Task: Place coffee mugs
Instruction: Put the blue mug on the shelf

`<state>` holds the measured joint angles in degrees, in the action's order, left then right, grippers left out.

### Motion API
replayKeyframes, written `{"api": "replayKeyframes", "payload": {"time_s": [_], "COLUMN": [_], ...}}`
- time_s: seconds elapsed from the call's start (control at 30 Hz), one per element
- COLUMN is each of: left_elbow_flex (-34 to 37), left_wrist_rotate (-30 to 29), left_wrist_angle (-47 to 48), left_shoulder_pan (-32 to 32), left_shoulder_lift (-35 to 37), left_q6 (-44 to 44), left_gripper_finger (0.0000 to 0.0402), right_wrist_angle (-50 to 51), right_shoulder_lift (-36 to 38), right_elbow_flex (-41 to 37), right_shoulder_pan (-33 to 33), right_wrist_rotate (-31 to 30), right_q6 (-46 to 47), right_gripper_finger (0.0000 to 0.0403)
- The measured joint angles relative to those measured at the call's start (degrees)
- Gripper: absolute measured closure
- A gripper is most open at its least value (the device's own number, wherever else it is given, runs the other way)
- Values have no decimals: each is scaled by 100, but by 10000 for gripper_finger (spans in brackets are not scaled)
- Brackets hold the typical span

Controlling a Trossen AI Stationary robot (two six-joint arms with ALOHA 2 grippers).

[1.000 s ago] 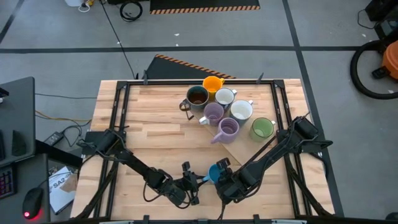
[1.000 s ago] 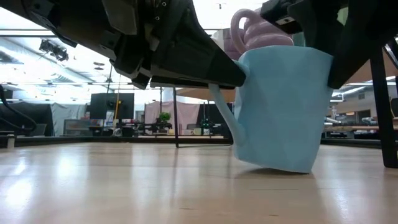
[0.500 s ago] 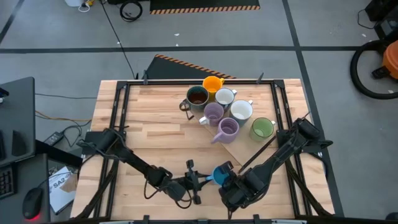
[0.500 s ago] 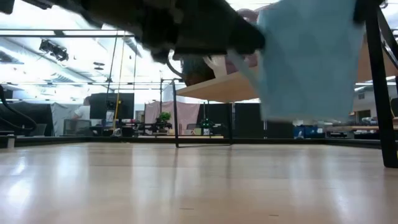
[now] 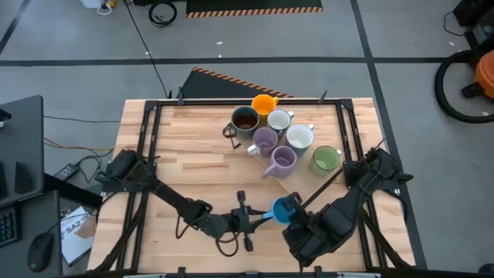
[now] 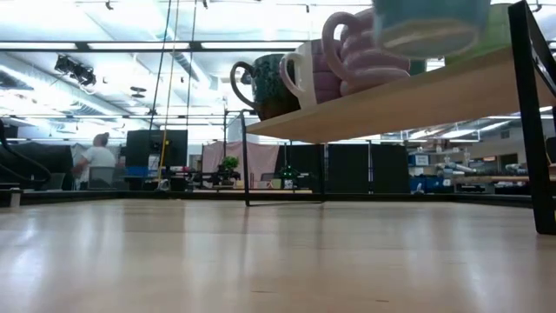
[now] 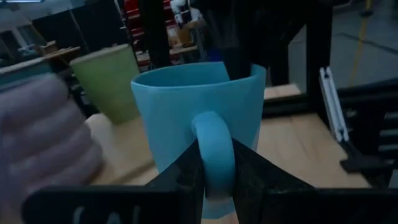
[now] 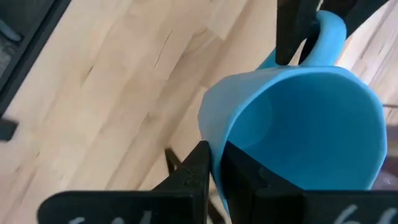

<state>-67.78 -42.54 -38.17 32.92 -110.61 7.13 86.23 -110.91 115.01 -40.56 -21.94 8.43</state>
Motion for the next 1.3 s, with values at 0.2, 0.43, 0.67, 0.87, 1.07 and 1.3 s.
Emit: {"api": "replayKeyframes", "payload": {"time_s": [0.2, 0.43, 0.67, 0.87, 1.07, 1.3], "left_elbow_flex": [-268, -483, -497, -497, -497, -497], "left_wrist_rotate": [489, 504, 714, 841, 907, 1270], "left_wrist_angle": [77, 62, -4, -9, 28, 115], "left_shoulder_pan": [-300, -392, -641, -801, -970, -1165], "left_shoulder_lift": [-7, -13, -3, -17, -23, -26], "left_q6": [292, 731, 707, 722, 706, 318], "left_gripper_finger": [336, 336, 336, 336, 336, 336], "right_wrist_angle": [502, 467, 471, 414, 361, 335], "right_shoulder_lift": [77, 346, 645, 979, 1230, 1446], "right_elbow_flex": [243, 254, 248, -235, -726, -974], "right_shoulder_pan": [-29, -46, -3, 111, 211, 271], "right_wrist_rotate": [101, 101, 107, 64, -74, -41], "right_q6": [128, 53, -230, -237, -168, -111], "right_gripper_finger": [364, 364, 364, 364, 364, 364]}}
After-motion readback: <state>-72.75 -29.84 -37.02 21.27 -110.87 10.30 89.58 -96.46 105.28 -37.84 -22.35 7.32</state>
